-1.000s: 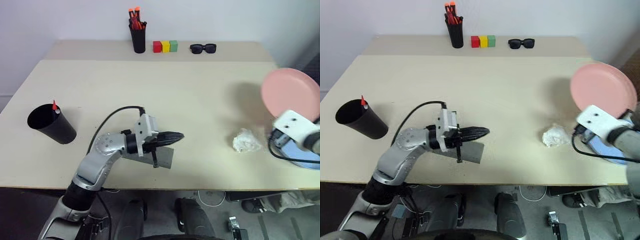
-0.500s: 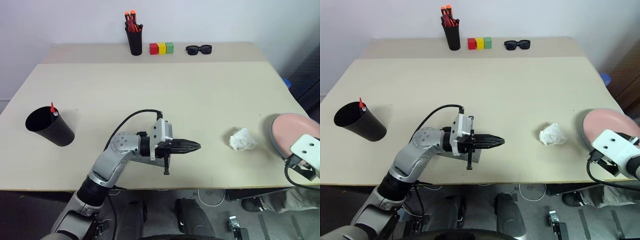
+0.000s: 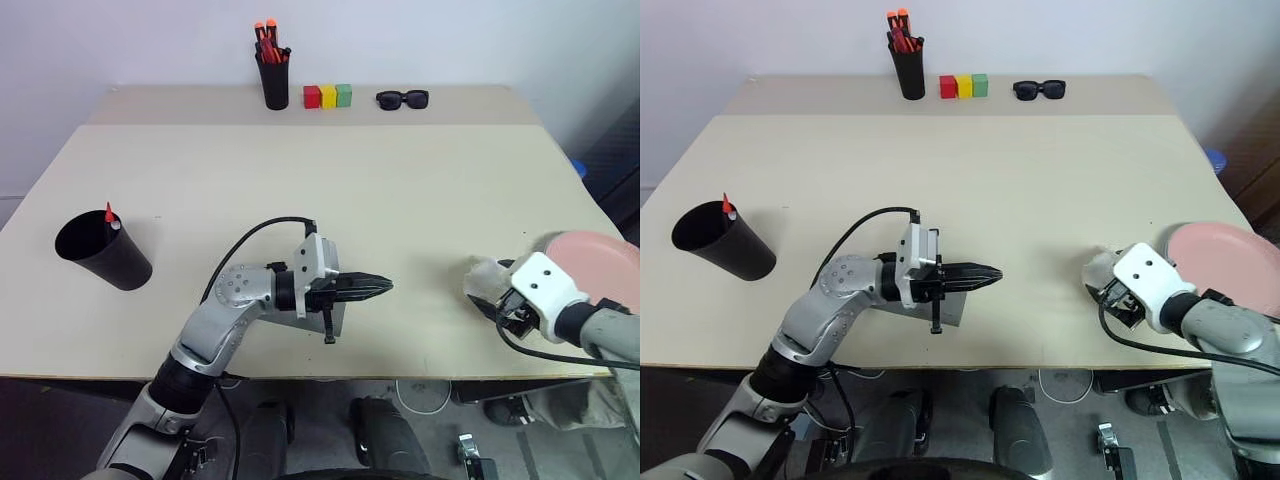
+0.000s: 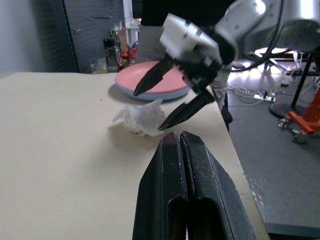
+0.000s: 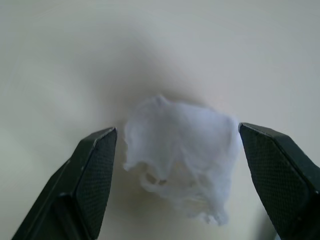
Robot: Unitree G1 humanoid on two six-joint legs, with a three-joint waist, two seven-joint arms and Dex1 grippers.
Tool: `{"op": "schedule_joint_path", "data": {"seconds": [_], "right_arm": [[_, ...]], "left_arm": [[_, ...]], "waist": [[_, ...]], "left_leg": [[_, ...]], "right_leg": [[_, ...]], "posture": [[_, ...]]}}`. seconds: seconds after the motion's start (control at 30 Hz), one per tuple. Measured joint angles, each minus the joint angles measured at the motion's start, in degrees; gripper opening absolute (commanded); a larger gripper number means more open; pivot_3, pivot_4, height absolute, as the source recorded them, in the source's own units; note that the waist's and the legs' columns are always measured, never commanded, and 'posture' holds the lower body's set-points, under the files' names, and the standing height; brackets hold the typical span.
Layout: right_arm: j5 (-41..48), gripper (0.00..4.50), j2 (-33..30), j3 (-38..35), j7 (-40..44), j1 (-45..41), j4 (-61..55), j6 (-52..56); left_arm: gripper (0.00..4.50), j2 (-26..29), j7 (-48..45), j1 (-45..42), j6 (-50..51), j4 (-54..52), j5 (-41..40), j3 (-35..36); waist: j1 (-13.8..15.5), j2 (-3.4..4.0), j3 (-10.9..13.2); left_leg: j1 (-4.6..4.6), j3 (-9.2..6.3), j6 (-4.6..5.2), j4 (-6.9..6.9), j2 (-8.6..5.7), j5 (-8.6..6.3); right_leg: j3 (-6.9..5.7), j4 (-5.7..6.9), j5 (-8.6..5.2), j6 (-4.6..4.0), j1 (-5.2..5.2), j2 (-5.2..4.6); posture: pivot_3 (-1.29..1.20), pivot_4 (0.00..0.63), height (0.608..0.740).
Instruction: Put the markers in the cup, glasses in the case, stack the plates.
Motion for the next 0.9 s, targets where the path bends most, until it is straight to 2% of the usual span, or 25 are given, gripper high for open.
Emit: {"op": "schedule_joint_path", "data": {"seconds": [0.1, 0.3, 0.5, 0.67, 0.8, 0.83, 0.87, 0.9], "right_arm": [[-2.28, 3.09, -0.02, 1.62, -2.34, 0.02, 3.84, -1.25], [-2.95, 0.05, -0.01, 1.59, -3.82, 0.23, 4.81, -2.42], [-2.97, 0.01, -0.75, -2.11, -4.53, 0.44, 4.05, -1.04], [-4.24, 0.01, -5.99, -10.36, -5.82, -1.03, 5.14, 4.11], [-7.12, 0.01, -9.90, -12.31, -6.13, 2.18, 7.94, 5.33], [-7.65, 0.71, -10.15, -12.29, -6.01, 3.13, 8.81, 5.27], [-7.72, 0.95, -10.15, -12.23, -5.78, 3.48, 9.54, 5.27], [-7.69, 1.46, -10.15, -12.22, -5.58, 3.66, 10.06, 5.25]], "left_arm": [[0.00, 0.29, 0.27, 0.02, 0.17, -0.07, 0.00, 0.09], [0.00, 0.36, 0.72, 0.04, 0.30, -0.11, 0.00, 0.08], [0.00, 0.21, 0.55, -0.02, 0.25, -0.07, 0.00, 0.08], [0.00, -0.07, -0.03, -0.58, 0.17, 0.78, 0.00, 0.09], [0.00, -0.68, -0.16, -0.89, -0.31, 2.03, 0.02, 0.09], [0.00, -0.86, -0.19, -0.90, -0.43, 2.43, 0.02, 0.11], [0.00, -1.03, -0.18, -0.91, -0.49, 2.68, 0.02, 0.13], [0.00, -1.06, -0.18, -0.99, -0.55, 2.89, 0.02, 0.14]], "waist": [[0.03, 0.00, 0.00], [-0.08, 0.00, 0.00], [0.00, 0.01, 0.00], [0.06, 0.00, 0.00], [0.07, -0.02, 0.01], [0.04, -0.01, 0.01], [-0.01, -0.01, 0.01], [-0.17, 0.00, 0.00]], "left_leg": [[0.00, -0.01, 0.00, -0.02, 0.00, 0.00], [0.00, -0.01, 0.00, -0.03, 0.01, 0.00], [-0.01, 0.00, 0.01, -0.02, 0.00, 0.00], [-0.02, -0.02, 0.01, -0.03, 0.00, 0.00], [-0.04, -0.01, 0.02, -0.06, 0.00, -0.01], [-0.04, 0.00, 0.03, -0.06, 0.00, -0.02], [-0.04, 0.02, 0.03, -0.06, 0.00, -0.02], [-0.03, 0.07, 0.04, -0.06, 0.00, -0.02]], "right_leg": [[0.00, 0.00, 0.01, -0.03, -0.01, 0.01], [0.00, 0.00, -0.02, 0.02, -0.02, 0.03], [0.00, 0.00, -0.03, 0.04, -0.02, 0.01], [-0.01, -0.02, -0.02, 0.02, -0.02, 0.02], [-0.01, -0.07, -0.04, 0.02, -0.02, 0.02], [0.00, -0.07, -0.04, 0.03, -0.02, 0.01], [0.01, -0.07, -0.05, 0.04, -0.03, 0.01], [0.04, -0.07, -0.09, 0.11, -0.05, 0.01]], "posture": [[0.00, 0.150, 0.740], [0.00, 0.150, 0.740], [0.00, 0.150, 0.740], [0.00, 0.150, 0.740], [0.00, 0.150, 0.740], [0.00, 0.150, 0.740], [0.00, 0.150, 0.740], [0.00, 0.150, 0.740]]}}
